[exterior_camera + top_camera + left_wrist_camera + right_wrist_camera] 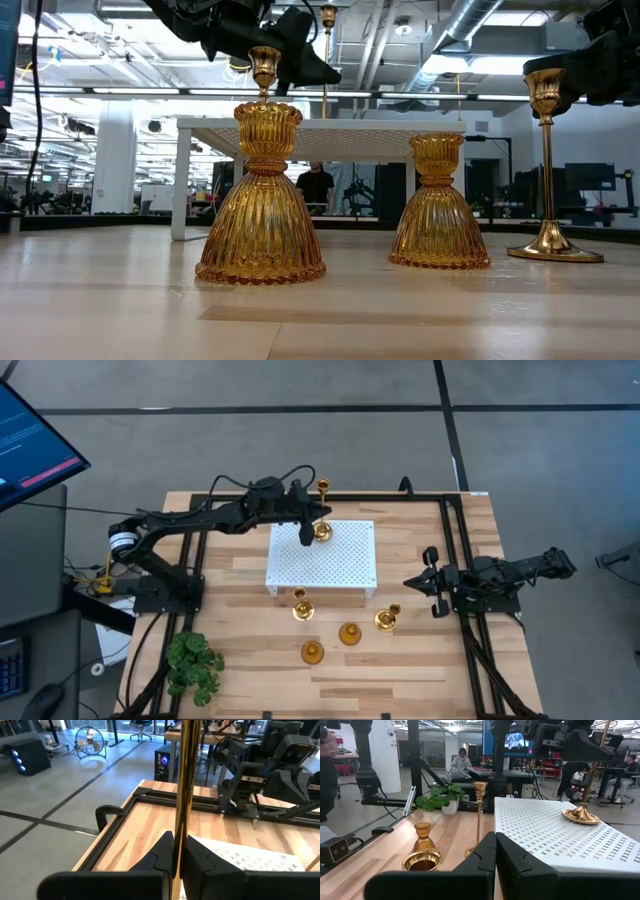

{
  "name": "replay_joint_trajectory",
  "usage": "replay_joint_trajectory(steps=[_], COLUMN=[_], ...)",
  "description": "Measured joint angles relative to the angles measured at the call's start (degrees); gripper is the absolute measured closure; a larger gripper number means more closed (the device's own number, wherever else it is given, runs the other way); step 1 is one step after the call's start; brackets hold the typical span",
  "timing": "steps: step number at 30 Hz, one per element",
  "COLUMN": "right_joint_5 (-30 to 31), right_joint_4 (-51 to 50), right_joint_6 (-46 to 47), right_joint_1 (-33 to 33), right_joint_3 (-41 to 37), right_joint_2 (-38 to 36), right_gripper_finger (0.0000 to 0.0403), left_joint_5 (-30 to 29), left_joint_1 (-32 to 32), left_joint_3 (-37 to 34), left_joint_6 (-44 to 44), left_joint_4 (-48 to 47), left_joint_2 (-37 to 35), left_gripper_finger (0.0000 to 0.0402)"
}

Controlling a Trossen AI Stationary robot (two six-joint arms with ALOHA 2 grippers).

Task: Pick & Place candle stick holders
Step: Put the bottom gold candle holder on the shelf

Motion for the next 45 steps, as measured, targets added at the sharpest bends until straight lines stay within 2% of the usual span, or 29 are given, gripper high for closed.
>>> replay_joint_trajectory(steps=[22,36,45], right_joint_5=[-0.02,-0.04,-0.05], right_joint_4=[0.0,-0.02,0.0], right_joint_6=[-0.01,-0.02,0.0], right_joint_1=[-0.01,0.05,0.05], right_joint_3=[-0.01,-0.02,-0.02], right_joint_2=[0.01,0.02,0.0], right_gripper_finger=[0.0403,0.0403,0.0403], left_joint_5=[0.07,-0.2,-0.17], left_joint_1=[0.02,0.0,-0.11], left_joint_3=[-2.1,-2.71,-2.71], left_joint_6=[-2.72,-2.52,0.25], left_joint_4=[1.39,3.1,2.5], left_joint_2=[-0.15,-0.06,-3.55], left_gripper_finger=[0.0382,0.0302,0.0253])
